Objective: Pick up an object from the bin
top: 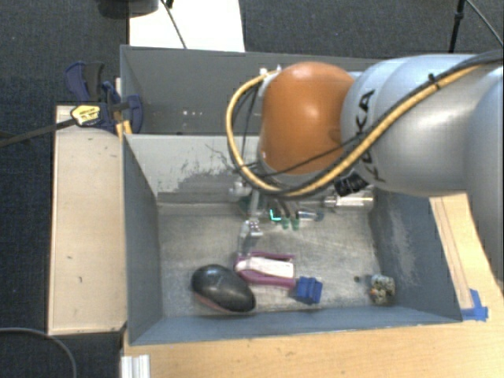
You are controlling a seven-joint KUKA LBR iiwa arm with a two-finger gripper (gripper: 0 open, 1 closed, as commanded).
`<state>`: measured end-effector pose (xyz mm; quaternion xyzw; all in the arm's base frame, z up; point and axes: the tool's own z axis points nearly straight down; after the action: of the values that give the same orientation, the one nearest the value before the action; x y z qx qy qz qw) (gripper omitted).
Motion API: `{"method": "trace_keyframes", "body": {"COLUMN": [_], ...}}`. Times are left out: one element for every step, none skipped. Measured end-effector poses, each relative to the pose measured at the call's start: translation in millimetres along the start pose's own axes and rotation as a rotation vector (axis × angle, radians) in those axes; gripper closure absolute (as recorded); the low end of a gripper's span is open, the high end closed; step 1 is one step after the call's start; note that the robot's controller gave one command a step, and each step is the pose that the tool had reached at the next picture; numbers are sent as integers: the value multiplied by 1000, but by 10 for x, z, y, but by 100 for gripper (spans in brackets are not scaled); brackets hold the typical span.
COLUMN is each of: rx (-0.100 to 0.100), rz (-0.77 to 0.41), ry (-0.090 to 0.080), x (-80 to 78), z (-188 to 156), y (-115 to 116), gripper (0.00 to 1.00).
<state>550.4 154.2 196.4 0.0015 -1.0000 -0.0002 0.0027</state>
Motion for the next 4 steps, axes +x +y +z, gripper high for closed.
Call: {"method": "trace_keyframes", "body": {"rx": [-2,-1,0,-3], "rz": [-17,66,134,294], "ry": [-13,-7,-4,-8], "x": [520,704,732,707], "z": [1263,955,964,1248], "y": [-1017,-934,-897,-939], "gripper": [0,0,0,0]}}
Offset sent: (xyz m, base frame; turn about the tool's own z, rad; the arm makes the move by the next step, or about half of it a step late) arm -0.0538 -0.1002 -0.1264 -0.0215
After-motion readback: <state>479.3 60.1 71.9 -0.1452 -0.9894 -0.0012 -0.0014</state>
